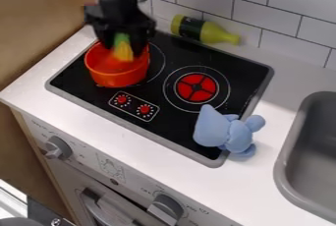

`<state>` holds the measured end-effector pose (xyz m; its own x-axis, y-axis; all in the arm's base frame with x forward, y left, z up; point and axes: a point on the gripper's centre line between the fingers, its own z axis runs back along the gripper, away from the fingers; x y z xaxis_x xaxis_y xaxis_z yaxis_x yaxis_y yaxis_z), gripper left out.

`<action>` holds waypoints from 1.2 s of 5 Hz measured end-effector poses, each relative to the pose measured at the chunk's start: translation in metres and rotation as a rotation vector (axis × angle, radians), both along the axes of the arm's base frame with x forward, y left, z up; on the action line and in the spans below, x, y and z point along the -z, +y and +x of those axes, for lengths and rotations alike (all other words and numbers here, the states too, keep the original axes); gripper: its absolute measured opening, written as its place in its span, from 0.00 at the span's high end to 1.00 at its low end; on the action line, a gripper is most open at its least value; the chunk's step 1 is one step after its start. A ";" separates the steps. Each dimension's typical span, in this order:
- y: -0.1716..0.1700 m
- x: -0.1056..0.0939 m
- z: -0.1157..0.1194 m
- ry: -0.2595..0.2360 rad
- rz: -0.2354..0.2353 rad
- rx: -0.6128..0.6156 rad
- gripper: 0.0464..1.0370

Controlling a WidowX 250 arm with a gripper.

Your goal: Put the corn to the right side burner

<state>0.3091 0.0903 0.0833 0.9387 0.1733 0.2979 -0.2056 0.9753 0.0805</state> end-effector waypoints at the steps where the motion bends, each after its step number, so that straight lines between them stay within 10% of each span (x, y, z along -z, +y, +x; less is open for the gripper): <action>1: -0.016 -0.016 -0.006 0.009 -0.009 -0.020 0.35; 4: -0.063 -0.007 0.000 -0.098 -0.114 -0.042 0.35; 6: -0.097 0.007 0.007 -0.193 -0.091 -0.070 0.35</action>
<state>0.3165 -0.0072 0.0761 0.8507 0.2704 0.4508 -0.2763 0.9595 -0.0542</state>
